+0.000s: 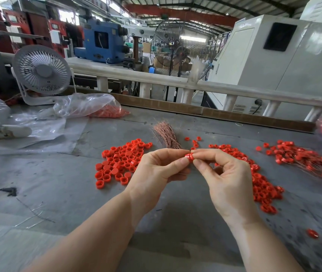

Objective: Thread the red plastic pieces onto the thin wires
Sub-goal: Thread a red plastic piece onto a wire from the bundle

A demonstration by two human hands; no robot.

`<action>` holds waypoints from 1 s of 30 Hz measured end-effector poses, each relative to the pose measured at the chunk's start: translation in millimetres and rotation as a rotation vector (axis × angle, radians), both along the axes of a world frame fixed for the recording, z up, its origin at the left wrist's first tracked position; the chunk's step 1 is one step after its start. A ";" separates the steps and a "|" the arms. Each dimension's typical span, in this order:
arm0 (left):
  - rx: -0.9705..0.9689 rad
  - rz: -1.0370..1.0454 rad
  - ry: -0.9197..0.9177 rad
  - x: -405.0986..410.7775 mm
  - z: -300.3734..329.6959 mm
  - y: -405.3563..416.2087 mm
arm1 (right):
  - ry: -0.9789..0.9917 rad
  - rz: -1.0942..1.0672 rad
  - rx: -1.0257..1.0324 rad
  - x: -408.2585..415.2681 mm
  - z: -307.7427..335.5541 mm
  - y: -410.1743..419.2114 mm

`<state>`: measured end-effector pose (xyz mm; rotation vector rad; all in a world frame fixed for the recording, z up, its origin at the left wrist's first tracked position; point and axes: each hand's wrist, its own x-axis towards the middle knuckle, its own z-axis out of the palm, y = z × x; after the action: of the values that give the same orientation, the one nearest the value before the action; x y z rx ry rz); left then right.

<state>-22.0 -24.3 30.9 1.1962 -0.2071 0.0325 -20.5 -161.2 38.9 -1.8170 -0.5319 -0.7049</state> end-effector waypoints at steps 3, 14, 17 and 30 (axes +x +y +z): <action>0.002 -0.006 -0.001 0.1 0.1 -0.1 | -0.004 0.016 -0.010 0.3 -0.2 -0.8; -0.001 -0.025 0.015 0.6 0.9 1.0 | 0.027 0.067 0.002 2.5 -2.0 -3.6; 0.031 -0.009 -0.007 0.3 0.9 1.4 | 0.029 0.070 -0.018 2.8 -1.7 -3.9; 0.140 0.070 -0.084 -3.1 3.3 0.8 | 0.020 0.089 -0.062 1.7 -1.6 -3.5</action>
<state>-25.2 -23.6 34.2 1.3429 -0.2442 0.1319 -18.7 -164.7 37.3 -1.8441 -0.6229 -0.6154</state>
